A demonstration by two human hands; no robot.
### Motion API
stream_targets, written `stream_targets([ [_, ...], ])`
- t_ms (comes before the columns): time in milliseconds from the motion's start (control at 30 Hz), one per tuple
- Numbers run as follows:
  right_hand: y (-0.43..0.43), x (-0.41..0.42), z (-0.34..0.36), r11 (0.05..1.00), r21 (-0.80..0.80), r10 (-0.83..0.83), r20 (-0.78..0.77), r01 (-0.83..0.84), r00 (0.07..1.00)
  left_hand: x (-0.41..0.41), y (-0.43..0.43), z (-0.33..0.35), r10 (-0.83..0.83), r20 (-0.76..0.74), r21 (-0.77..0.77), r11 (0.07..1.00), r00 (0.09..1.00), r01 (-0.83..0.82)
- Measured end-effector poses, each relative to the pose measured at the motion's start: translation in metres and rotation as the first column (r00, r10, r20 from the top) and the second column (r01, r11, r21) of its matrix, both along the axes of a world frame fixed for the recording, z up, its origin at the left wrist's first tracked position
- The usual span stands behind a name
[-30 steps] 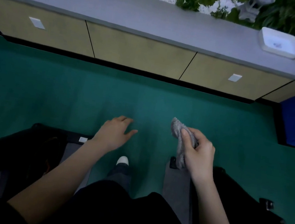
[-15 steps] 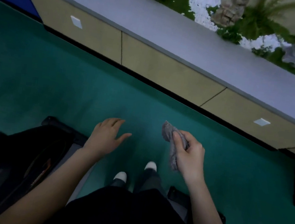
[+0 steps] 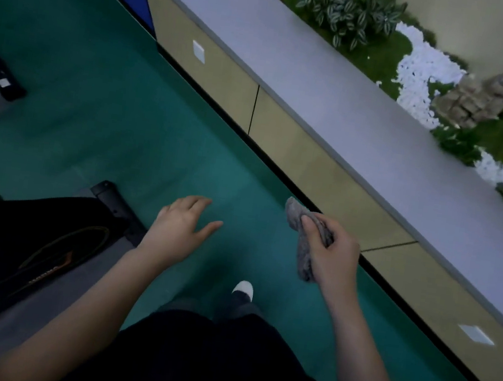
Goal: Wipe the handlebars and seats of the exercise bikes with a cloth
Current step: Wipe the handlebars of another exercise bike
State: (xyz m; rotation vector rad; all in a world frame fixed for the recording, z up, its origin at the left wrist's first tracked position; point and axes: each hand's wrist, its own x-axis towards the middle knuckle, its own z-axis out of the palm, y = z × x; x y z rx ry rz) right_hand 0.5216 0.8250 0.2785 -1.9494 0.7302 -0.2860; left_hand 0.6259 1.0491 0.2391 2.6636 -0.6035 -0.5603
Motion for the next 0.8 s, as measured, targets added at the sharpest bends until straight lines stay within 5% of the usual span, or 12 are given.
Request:
stream_targets([
  [400,-0.054,0.108,-0.002,0.982,0.052,0.18,0.024,-0.181,0.983,0.065,-0.027,0.009,0.182,0.036,0.022,0.983,0.983,-0.183],
  [800,-0.008,0.311,0.007,0.938,-0.089,0.34,0.064,-0.334,0.938,0.241,0.012,0.007,0.305,0.056,-0.027,0.952,0.951,-0.304],
])
